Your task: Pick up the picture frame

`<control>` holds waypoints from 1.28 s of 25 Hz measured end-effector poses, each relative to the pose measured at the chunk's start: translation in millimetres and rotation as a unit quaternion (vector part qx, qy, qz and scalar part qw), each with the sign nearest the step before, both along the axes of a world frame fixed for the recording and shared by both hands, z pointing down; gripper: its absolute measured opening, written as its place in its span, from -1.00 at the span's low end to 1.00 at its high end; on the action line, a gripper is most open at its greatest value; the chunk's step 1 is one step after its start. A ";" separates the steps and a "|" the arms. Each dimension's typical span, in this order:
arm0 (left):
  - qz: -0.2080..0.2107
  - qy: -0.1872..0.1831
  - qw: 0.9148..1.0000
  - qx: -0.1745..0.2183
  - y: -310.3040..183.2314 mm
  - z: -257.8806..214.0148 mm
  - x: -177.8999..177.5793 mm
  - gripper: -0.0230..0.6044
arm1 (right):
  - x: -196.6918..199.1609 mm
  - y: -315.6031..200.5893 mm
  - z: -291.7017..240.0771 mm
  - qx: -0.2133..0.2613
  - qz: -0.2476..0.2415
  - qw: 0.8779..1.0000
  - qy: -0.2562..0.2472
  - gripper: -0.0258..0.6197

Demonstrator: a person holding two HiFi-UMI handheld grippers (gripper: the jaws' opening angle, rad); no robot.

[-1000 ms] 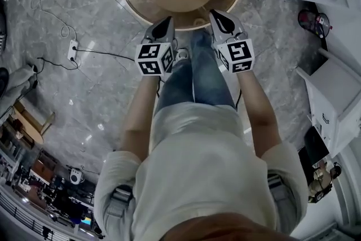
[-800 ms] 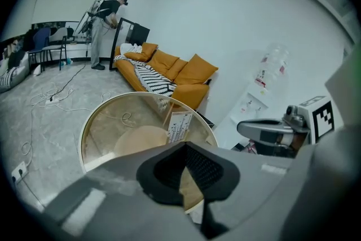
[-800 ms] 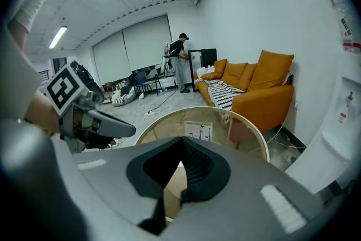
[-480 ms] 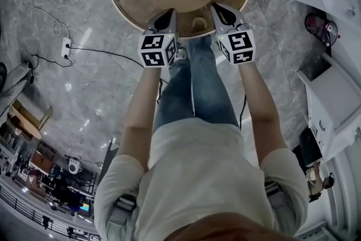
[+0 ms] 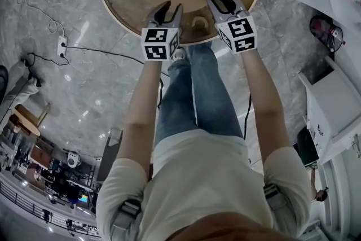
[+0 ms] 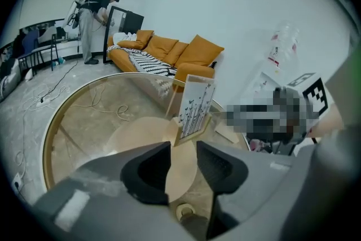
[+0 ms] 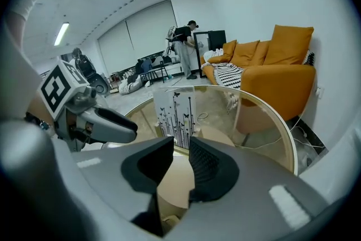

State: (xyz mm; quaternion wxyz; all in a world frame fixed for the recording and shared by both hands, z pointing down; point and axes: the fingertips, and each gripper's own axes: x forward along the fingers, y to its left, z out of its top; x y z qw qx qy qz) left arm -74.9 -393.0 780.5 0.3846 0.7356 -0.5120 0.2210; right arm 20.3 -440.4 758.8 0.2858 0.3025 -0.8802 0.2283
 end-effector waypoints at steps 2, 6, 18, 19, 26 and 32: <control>0.008 0.004 1.000 0.001 -5.2 9.8 2.2 -0.46 | -2.6 -6.8 11.1 0.001 -0.008 1.000 0.004 -0.63; 0.022 0.011 1.000 0.004 -17.7 25.7 4.0 -0.22 | -11.4 -16.4 28.6 -0.002 -0.023 1.000 0.006 -0.48; 0.020 -0.008 0.999 0.028 -50.3 43.8 6.1 -0.25 | -24.2 -27.0 61.4 -0.007 -0.053 0.998 0.021 -0.44; 0.020 -0.006 0.999 0.029 -51.5 43.4 5.7 -0.32 | -25.8 -28.6 62.4 -0.005 -0.055 0.998 0.023 -0.45; 0.013 -0.013 0.999 0.029 -47.9 43.9 -0.9 -0.57 | -30.8 -27.9 62.7 0.004 -0.065 0.997 0.036 -0.54; 0.010 -0.006 0.999 0.032 -42.1 34.2 0.1 -0.58 | -28.5 -21.1 51.6 0.014 -0.055 0.998 0.040 -0.55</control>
